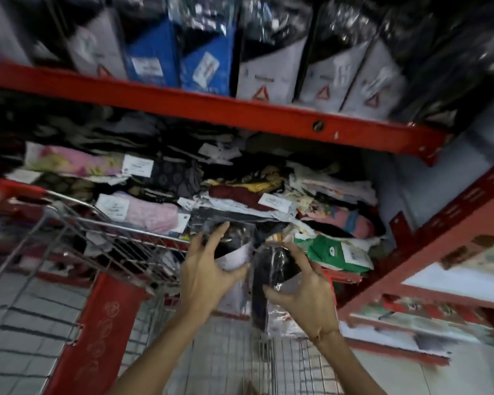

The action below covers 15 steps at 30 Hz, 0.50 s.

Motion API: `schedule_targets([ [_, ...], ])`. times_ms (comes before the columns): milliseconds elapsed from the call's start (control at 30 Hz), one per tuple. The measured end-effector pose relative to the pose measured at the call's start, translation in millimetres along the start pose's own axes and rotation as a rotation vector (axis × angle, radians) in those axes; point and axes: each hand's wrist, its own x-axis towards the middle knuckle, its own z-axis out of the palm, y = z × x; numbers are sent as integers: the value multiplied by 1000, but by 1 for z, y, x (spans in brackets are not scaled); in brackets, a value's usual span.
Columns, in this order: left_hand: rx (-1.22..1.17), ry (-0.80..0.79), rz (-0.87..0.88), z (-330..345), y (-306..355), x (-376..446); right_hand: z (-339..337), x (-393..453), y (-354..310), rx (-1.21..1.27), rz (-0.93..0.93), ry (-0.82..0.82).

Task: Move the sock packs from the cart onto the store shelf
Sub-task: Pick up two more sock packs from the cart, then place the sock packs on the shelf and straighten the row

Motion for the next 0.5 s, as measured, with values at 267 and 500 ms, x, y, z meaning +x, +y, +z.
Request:
schedule_targets([
  [267,-98,128,172,-59,75,49,-91,20,-68,42,-185,339],
  [500,-208,246,313,-85,153,108,-179,46,-105,29,-276,585],
])
